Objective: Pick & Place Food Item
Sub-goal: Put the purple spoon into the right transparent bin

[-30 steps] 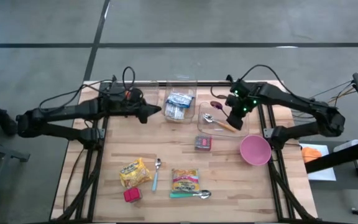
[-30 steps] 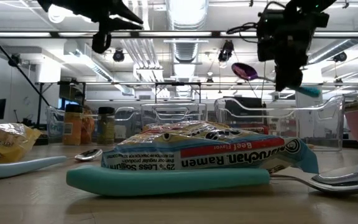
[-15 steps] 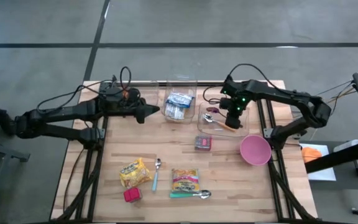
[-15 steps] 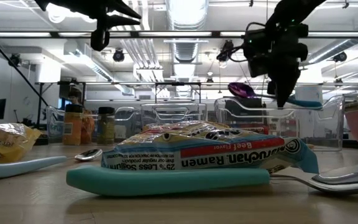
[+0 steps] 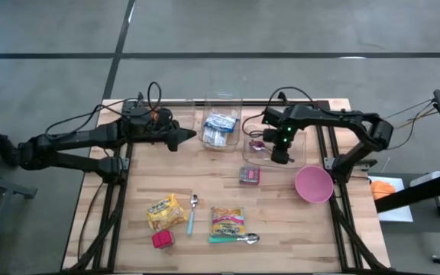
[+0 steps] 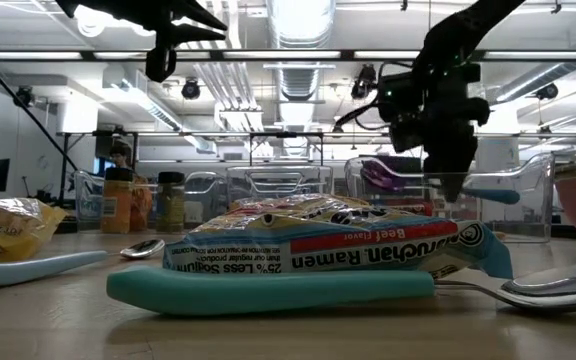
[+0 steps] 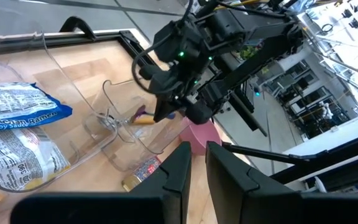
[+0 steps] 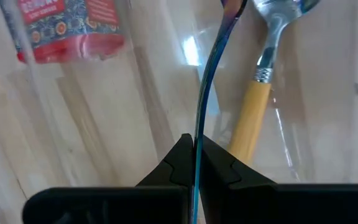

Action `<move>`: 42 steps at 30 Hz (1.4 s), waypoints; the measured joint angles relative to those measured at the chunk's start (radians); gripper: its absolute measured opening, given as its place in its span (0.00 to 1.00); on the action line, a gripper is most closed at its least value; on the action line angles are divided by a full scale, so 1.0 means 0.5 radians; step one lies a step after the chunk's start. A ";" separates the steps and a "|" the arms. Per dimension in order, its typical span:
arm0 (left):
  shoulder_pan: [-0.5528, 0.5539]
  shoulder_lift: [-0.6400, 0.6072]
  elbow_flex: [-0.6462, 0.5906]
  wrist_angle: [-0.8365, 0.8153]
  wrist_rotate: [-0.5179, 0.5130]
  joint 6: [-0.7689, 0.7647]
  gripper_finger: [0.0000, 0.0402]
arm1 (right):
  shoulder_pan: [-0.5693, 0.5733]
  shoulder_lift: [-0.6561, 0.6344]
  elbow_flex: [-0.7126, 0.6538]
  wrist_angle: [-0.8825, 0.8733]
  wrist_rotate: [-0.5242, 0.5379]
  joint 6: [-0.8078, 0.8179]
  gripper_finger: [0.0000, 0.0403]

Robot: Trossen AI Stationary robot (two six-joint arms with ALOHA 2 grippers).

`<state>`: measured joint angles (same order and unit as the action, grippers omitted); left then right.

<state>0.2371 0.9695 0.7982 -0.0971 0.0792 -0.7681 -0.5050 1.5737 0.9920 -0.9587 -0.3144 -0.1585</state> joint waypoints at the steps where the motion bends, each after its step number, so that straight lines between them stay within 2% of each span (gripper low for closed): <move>1: 0.000 0.000 0.000 0.000 0.000 0.000 0.15 | 0.009 0.024 0.000 0.010 0.001 0.010 0.02; 12: -0.001 0.001 0.000 0.000 -0.002 0.000 0.15 | 0.012 0.193 0.002 0.096 0.037 0.108 0.02; 22: -0.001 0.001 0.000 -0.008 -0.002 0.000 0.15 | 0.038 0.175 -0.006 0.099 0.001 0.237 0.02; 38: -0.001 0.001 -0.001 -0.009 -0.002 0.010 0.15 | 0.125 0.130 -0.041 0.115 0.442 0.302 0.02; 42: 0.000 0.002 -0.001 -0.009 -0.001 0.010 0.15 | 0.126 0.130 -0.078 0.121 0.485 0.298 0.02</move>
<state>0.2371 0.9703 0.7979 -0.1017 0.0788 -0.7631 -0.4418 1.6386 0.9529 -0.8983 -0.0719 -0.0094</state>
